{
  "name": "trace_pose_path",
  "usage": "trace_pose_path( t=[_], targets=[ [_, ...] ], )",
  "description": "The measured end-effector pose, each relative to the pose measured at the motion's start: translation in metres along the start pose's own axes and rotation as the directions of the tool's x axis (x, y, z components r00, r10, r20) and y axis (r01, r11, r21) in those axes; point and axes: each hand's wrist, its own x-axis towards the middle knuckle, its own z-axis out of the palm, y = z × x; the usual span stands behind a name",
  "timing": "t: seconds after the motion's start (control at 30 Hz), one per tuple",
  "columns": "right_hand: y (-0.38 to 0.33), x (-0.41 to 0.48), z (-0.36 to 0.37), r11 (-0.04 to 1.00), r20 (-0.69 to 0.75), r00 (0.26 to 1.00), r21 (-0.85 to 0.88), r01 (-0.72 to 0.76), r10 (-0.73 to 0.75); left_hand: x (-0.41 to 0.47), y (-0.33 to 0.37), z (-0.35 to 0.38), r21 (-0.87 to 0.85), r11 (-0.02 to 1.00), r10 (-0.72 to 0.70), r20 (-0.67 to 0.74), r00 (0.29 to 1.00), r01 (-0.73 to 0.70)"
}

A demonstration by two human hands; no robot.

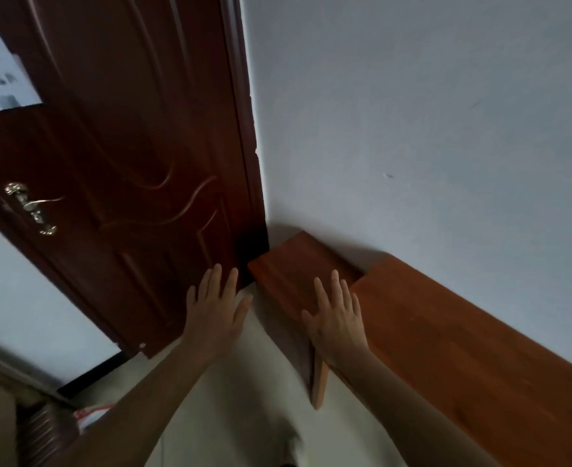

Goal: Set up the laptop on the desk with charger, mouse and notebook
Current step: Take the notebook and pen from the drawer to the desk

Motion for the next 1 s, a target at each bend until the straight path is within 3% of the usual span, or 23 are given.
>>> trace_pose_path(
  t=[0.17, 0.43, 0.6, 0.7, 0.83, 1.0],
  targets=[
    [-0.012, 0.132, 0.014, 0.989, -0.035, 0.993, 0.097, -0.112, 0.116, 0.140, -0.022, 0.002, -0.039, 0.999, 0.032, 0.025, 0.999, -0.031],
    [-0.040, 0.253, 0.014, 0.990, -0.044, 0.991, 0.057, -0.127, 0.130, 0.268, -0.060, -0.002, -0.076, 0.993, 0.095, 0.028, 0.995, -0.093],
    [-0.045, 0.312, 0.034, 0.952, -0.089, 0.949, 0.062, -0.298, 0.303, 0.367, -0.082, 0.030, -0.109, 0.975, 0.209, 0.123, 0.970, -0.196],
    [-0.046, 0.324, 0.047, 0.900, -0.120, 0.892, 0.067, -0.431, 0.436, 0.413, -0.085, 0.053, -0.162, 0.941, 0.322, 0.161, 0.933, -0.297],
    [-0.065, 0.314, 0.075, 0.716, -0.123, 0.705, 0.130, -0.686, 0.698, 0.457, -0.087, 0.089, -0.226, 0.872, 0.483, 0.264, 0.835, -0.434],
    [-0.100, 0.283, 0.119, 0.508, -0.066, 0.504, 0.162, -0.846, 0.861, 0.463, -0.094, 0.125, -0.270, 0.788, 0.615, 0.375, 0.693, -0.553]
  ],
)
